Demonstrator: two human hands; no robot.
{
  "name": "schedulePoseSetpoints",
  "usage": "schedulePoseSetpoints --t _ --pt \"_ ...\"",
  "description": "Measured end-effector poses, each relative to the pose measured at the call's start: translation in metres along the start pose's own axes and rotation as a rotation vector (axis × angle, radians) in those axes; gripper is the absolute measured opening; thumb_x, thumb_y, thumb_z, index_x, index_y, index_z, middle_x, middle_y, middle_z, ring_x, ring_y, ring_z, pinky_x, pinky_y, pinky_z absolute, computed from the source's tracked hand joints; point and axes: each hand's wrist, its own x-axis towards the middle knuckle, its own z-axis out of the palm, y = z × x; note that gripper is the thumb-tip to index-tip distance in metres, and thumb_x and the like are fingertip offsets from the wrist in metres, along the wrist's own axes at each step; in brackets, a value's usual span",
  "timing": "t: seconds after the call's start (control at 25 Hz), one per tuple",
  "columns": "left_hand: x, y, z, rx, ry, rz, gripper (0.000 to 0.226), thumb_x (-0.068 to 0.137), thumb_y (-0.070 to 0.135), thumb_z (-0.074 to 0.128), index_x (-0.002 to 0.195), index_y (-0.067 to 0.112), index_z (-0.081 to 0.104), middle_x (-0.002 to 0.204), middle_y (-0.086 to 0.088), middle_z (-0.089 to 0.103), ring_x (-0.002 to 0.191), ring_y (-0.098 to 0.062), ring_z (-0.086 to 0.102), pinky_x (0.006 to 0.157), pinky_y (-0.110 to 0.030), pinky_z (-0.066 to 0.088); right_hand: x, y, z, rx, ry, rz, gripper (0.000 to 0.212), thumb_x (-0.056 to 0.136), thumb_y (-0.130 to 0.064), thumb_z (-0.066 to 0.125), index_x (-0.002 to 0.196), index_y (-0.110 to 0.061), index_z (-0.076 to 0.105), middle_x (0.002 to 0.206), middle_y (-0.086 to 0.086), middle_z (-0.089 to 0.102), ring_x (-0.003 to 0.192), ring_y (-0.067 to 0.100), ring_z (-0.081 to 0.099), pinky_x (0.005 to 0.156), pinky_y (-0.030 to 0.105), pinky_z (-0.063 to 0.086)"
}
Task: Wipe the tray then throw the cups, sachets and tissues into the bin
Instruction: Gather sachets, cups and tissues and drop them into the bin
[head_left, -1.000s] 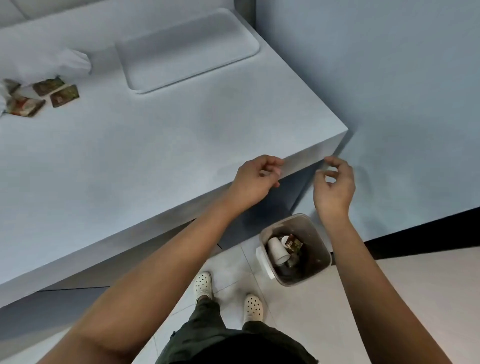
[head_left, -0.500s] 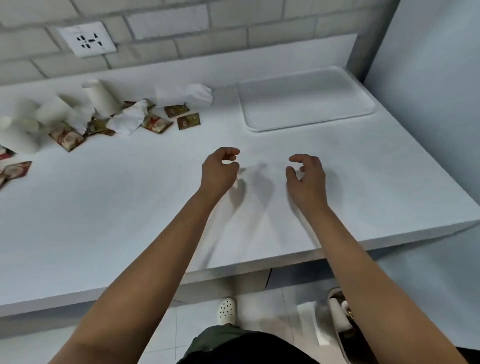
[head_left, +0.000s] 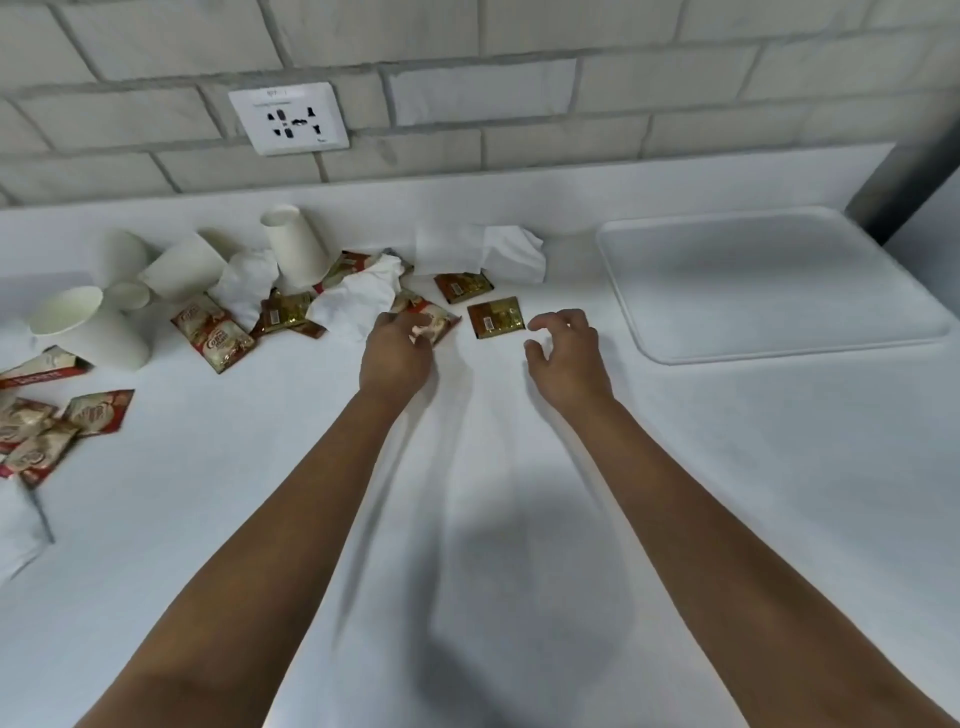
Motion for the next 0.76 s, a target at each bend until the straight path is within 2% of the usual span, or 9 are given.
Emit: schedulePoseSetpoints --t 0.12,0.24,0.32,0.4,0.48,0.6,0.68,0.76 --pt "0.040 -0.011 -0.004 0.203 -0.073 0.188 0.039 0.090 0.004 0.046 0.125 0.016 0.059 0.135 -0.011 0.046 0.117 -0.034 0.047 0.096 -0.040 0.045 0.034 -0.009 0.016 -0.118 -0.053 -0.017 0.029 0.095 -0.014 0.046 0.123 -0.014 0.054 0.132 0.005 0.045 0.118 0.026 0.040 0.090 0.034 0.044" --pt "0.076 -0.014 -0.012 0.473 -0.311 0.332 0.052 0.089 0.014 0.056 0.138 0.026 0.044 0.145 -0.005 0.037 0.124 -0.031 0.039 0.103 -0.040 0.038 0.063 -0.012 0.026 -0.163 -0.165 -0.032 0.038 0.096 -0.012 0.040 0.133 -0.019 0.044 0.142 0.001 0.039 0.123 0.028 0.035 0.097 0.037 0.041" --pt "0.094 -0.014 -0.014 0.517 -0.496 0.345 0.063 0.087 0.018 0.062 0.143 0.025 0.035 0.149 -0.003 0.034 0.131 -0.028 0.037 0.108 -0.035 0.033 0.078 -0.013 0.032 -0.247 -0.282 -0.033 0.047 0.096 -0.016 0.038 0.142 -0.025 0.031 0.148 -0.002 0.032 0.128 0.030 0.030 0.101 0.041 0.036" --pt "0.104 -0.010 -0.015 0.475 -0.581 0.349 0.068 0.084 0.017 0.066 0.144 0.020 0.034 0.148 -0.005 0.037 0.133 -0.025 0.037 0.109 -0.030 0.028 0.088 -0.014 0.034 -0.381 -0.365 -0.040 0.054 0.096 -0.021 0.039 0.146 -0.029 0.020 0.150 0.000 0.031 0.130 0.031 0.028 0.103 0.043 0.031" --pt "0.112 -0.007 -0.015 0.435 -0.580 0.372 0.068 0.080 0.016 0.071 0.141 0.016 0.040 0.144 -0.007 0.043 0.131 -0.024 0.039 0.106 -0.028 0.028 0.096 -0.014 0.037 -0.501 -0.414 -0.039 0.058 0.095 -0.024 0.043 0.147 -0.029 0.016 0.150 0.003 0.030 0.131 0.032 0.028 0.105 0.044 0.028" --pt "0.112 -0.005 -0.009 0.412 -0.590 0.381 0.067 0.074 0.022 0.076 0.134 0.016 0.048 0.134 -0.007 0.050 0.122 -0.024 0.045 0.101 -0.029 0.034 0.095 -0.010 0.039 -0.556 -0.416 0.011 0.060 0.089 -0.031 0.054 0.143 -0.022 0.029 0.142 0.009 0.036 0.129 0.033 0.030 0.104 0.043 0.029" --pt "0.109 -0.002 -0.006 0.486 -0.547 0.408 0.063 0.073 0.030 0.076 0.130 0.018 0.051 0.130 -0.006 0.053 0.119 -0.025 0.045 0.099 -0.034 0.038 0.088 -0.005 0.037 -0.424 -0.371 0.094 0.058 0.084 -0.028 0.063 0.136 -0.017 0.039 0.132 0.011 0.048 0.124 0.032 0.039 0.099 0.041 0.036" --pt "0.099 0.005 -0.006 0.627 -0.463 0.470 0.058 0.075 0.039 0.073 0.126 0.020 0.053 0.130 -0.004 0.053 0.122 -0.026 0.042 0.100 -0.040 0.033 0.075 -0.001 0.032 -0.154 -0.289 0.193 0.051 0.080 -0.017 0.067 0.127 -0.012 0.047 0.122 0.012 0.056 0.113 0.030 0.051 0.090 0.039 0.047"
